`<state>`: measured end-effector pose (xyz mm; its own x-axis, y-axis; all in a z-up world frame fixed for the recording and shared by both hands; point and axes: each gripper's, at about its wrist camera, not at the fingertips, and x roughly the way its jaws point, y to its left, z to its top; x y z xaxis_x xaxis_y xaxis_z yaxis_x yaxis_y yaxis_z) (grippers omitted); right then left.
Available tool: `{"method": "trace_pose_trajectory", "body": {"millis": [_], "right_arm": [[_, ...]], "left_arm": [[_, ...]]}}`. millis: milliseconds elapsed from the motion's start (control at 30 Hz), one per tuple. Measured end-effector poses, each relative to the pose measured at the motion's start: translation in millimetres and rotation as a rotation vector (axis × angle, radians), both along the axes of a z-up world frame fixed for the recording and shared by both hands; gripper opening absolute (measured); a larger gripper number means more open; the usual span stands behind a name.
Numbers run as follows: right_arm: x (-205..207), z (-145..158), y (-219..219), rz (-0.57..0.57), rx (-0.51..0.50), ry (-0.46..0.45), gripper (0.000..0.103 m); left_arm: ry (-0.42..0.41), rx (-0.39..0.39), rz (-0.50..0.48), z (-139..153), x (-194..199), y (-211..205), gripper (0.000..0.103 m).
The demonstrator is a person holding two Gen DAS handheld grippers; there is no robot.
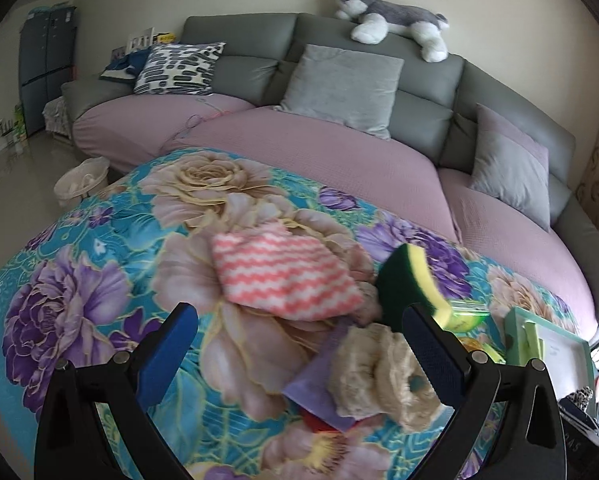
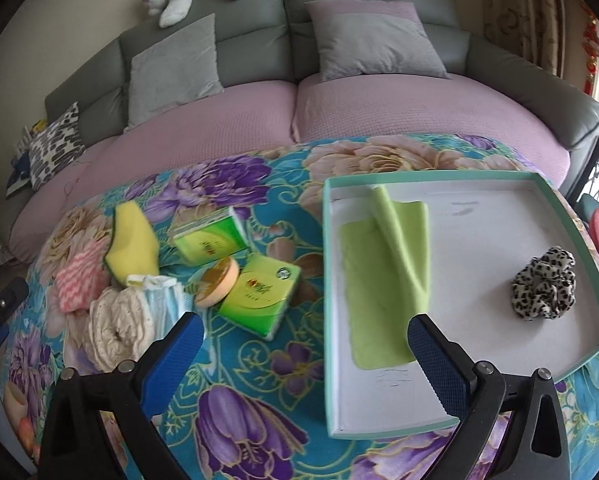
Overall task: Organize soft objects
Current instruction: 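Withdraw both tools from the tray back toward the pile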
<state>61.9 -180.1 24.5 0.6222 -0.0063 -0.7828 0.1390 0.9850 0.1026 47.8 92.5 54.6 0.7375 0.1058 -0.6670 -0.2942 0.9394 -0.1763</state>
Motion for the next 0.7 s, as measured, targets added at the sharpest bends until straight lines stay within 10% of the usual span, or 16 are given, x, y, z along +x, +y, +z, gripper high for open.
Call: {"method": "trace_pose_trajectory", "body": {"millis": [700], "right_arm": [[8,-21,46,0.109,0.002,0.043,0.103]], "left_arm": [[0.177,-0.035,-0.027,-42,18,10,0.102]]}}
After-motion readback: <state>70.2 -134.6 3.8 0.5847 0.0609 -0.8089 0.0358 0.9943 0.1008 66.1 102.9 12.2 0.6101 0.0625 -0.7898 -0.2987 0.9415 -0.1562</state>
